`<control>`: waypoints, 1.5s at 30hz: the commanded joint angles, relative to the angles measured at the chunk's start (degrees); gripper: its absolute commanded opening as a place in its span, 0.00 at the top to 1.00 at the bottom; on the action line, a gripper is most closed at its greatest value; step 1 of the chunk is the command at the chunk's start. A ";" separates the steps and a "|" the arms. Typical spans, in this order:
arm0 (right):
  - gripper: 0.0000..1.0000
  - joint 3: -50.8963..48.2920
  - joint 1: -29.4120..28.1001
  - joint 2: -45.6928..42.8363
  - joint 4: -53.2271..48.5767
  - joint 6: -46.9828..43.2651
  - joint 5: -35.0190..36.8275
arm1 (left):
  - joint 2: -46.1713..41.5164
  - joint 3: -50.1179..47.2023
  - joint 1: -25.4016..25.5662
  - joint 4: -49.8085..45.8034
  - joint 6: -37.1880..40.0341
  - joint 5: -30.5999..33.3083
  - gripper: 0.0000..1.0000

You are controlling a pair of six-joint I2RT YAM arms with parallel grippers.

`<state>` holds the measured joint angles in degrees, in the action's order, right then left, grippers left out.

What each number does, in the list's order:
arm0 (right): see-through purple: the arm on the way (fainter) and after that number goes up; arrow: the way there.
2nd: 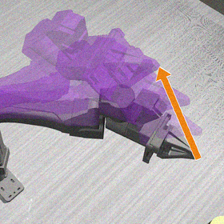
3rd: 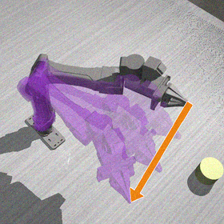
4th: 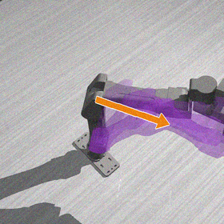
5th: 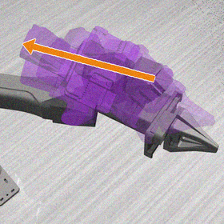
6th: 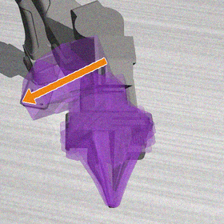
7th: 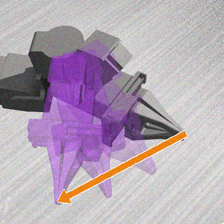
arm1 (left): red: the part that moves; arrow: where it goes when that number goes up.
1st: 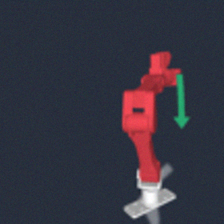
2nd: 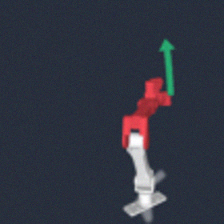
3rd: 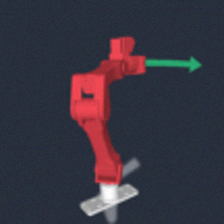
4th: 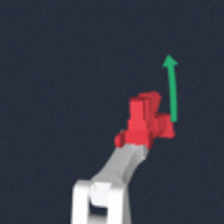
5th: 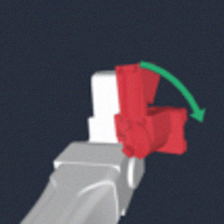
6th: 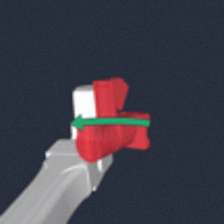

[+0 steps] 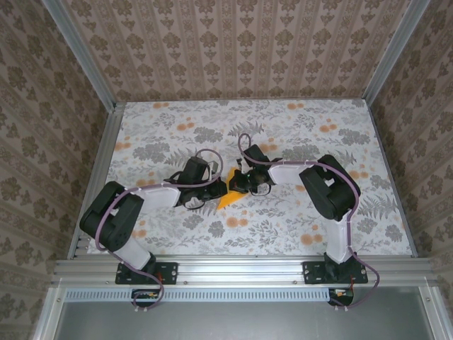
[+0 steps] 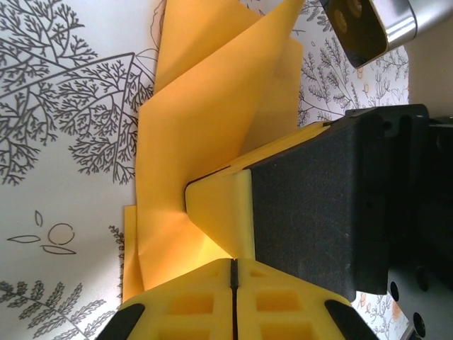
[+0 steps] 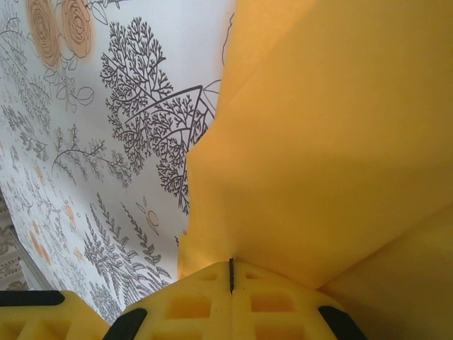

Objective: Fold a paper plane with a square sheet of paper (pick it up from the middle)
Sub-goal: Fourth fold the wing at the center of the table.

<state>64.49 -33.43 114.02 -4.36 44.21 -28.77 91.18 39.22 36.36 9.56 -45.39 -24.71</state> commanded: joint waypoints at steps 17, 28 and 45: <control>0.98 -1.46 0.03 1.15 -3.57 2.37 3.89 | 3.41 0.82 0.99 -7.90 1.15 3.63 0.94; 0.98 -1.12 0.03 1.29 -3.90 2.45 3.73 | -2.01 1.86 1.50 -8.68 1.25 2.06 0.92; 0.98 -0.97 0.03 1.62 -4.43 2.63 3.98 | -1.09 1.16 2.78 -12.81 -0.21 6.78 0.88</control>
<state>64.47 -33.43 114.02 -4.38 46.30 -28.49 89.45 39.86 39.40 -1.32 -45.32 -19.94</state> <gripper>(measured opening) 0.048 0.120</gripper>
